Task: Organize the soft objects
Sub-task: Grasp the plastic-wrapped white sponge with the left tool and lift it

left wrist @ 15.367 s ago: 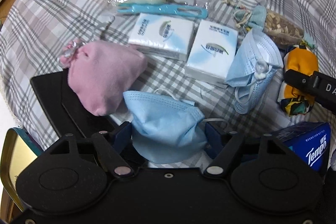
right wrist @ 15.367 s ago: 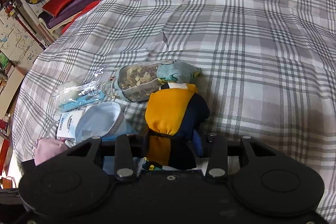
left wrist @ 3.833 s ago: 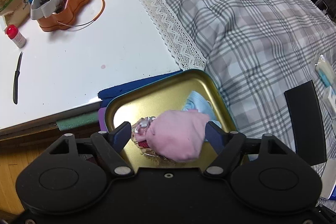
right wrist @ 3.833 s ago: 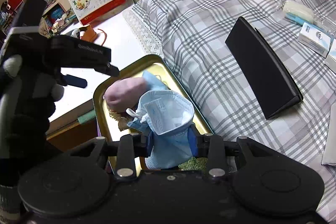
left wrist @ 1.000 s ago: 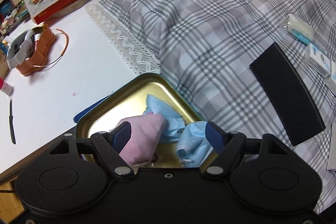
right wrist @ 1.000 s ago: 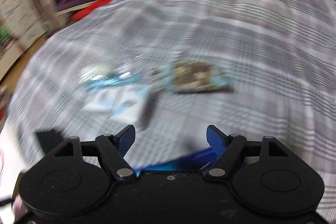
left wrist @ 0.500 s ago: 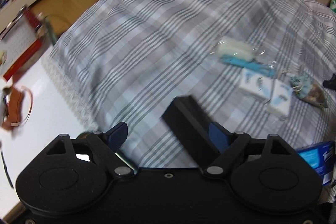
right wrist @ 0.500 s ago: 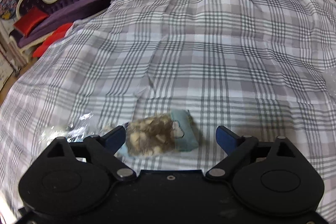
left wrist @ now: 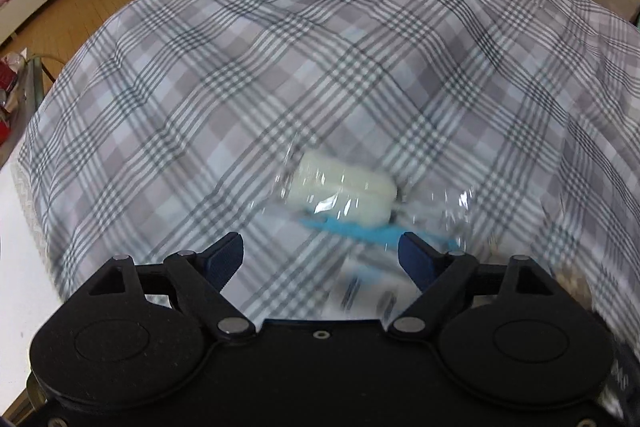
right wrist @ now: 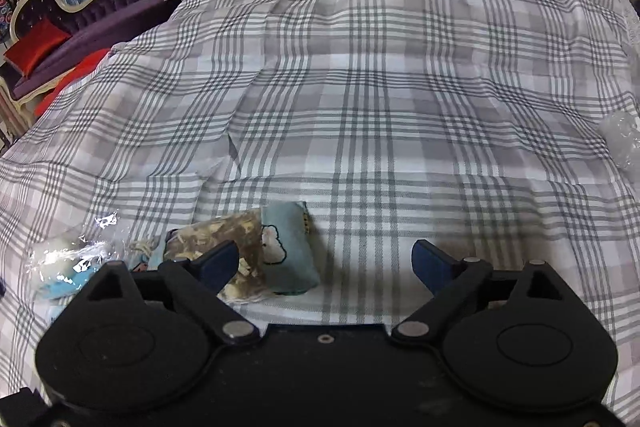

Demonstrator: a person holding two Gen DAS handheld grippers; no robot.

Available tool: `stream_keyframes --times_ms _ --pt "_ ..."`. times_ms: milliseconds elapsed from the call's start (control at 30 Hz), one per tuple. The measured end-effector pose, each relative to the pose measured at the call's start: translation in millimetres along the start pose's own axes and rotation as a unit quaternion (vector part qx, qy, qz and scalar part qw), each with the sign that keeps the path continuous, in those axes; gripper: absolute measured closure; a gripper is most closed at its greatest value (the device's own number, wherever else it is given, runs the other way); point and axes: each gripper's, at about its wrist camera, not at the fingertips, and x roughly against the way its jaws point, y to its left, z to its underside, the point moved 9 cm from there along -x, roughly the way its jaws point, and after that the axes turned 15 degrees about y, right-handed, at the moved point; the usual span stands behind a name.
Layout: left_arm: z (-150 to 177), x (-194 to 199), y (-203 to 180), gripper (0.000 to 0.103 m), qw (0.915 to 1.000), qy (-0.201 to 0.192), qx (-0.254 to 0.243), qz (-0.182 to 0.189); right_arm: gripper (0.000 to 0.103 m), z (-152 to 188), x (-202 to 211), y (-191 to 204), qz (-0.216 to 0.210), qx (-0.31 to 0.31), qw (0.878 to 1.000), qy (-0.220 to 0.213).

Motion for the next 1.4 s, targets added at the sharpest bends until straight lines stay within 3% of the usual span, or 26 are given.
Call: stream_keyframes --times_ms 133,333,633,1000,1133,1233,1400 --pt "-31.9 -14.9 -13.7 0.022 0.9998 -0.012 0.003 -0.015 0.010 0.8 2.4 -3.0 0.002 -0.001 1.000 -0.009" --pt "-60.9 -51.5 -25.9 0.022 0.9988 0.009 0.005 -0.049 0.010 -2.1 -2.0 -3.9 -0.001 0.001 1.000 -0.011" --pt "-38.7 -92.8 -26.0 0.022 0.9921 0.068 -0.033 -0.100 0.010 -3.6 -10.0 -0.3 -0.006 0.005 1.000 -0.004" --pt "11.6 -75.8 -27.5 0.023 0.9883 0.140 -0.056 -0.023 0.009 -1.8 -9.5 3.1 -0.009 0.010 1.000 -0.003" --pt "18.6 -56.8 -29.4 0.023 0.9904 0.126 -0.056 -0.013 0.009 -2.6 -9.3 1.9 -0.015 0.006 1.000 -0.003" --pt "22.4 -37.8 -26.7 0.023 0.9924 0.118 -0.031 0.013 0.009 -3.1 -8.8 1.6 -0.018 0.005 1.000 -0.004" --pt "32.3 -33.3 -13.2 0.023 0.9872 0.149 0.016 0.054 0.009 -3.9 -5.5 1.7 -0.022 0.005 1.000 -0.007"
